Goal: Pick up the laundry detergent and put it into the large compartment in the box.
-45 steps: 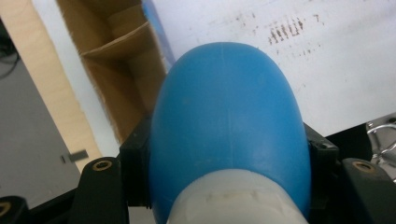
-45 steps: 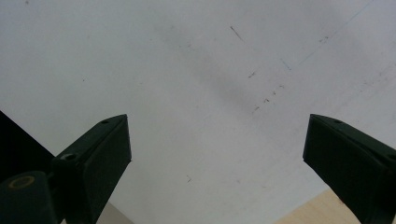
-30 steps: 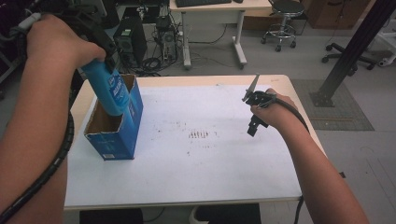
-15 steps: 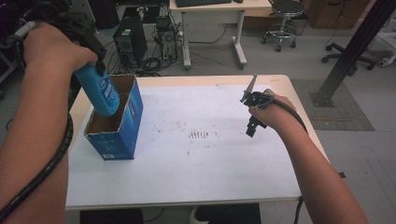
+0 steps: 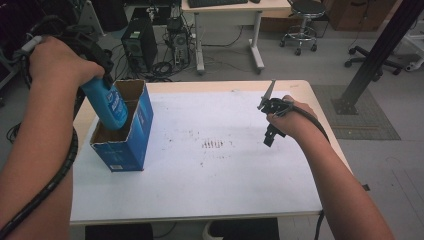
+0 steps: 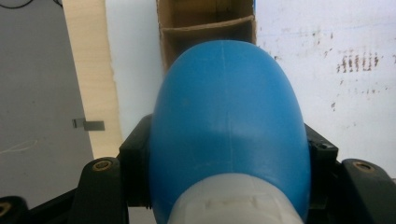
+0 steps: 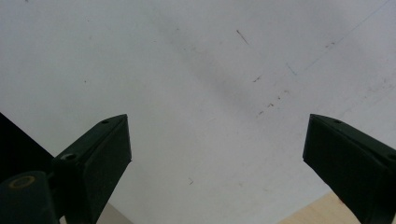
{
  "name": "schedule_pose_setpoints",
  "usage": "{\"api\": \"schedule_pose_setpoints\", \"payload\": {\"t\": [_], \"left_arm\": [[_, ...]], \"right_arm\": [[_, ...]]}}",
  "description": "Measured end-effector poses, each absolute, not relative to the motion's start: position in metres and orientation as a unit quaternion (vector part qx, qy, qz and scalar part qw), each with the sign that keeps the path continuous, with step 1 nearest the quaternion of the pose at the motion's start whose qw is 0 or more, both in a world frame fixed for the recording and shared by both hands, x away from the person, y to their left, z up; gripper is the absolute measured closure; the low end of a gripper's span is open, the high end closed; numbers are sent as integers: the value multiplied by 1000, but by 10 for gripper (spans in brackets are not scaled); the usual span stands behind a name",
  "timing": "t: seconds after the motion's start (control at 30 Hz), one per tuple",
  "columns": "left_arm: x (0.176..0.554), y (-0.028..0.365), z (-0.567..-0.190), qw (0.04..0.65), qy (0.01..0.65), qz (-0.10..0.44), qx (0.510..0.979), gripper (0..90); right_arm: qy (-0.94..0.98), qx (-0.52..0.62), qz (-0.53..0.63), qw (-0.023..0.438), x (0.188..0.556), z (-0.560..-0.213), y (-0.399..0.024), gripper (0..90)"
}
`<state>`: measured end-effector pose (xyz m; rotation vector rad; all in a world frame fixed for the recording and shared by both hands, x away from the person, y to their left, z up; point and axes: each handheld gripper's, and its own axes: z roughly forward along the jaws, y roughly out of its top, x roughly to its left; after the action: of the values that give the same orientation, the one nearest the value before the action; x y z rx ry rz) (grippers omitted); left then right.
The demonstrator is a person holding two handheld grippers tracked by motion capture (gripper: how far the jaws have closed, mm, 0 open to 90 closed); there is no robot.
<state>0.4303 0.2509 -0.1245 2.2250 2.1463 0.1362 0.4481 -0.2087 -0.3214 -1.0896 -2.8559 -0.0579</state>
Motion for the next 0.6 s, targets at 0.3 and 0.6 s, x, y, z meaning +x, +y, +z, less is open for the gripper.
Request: {"api": "schedule_pose_setpoints", "payload": {"t": [0.3,0.6], "left_arm": [[430,252,-144,22,687,37,725,378],[431,254,-165,17,683,35,729,378]], "right_arm": [[-932,-359,-21,42,447,-319,-210,76],[-931,-361,-21,42,446,-317,-211,76]]}}
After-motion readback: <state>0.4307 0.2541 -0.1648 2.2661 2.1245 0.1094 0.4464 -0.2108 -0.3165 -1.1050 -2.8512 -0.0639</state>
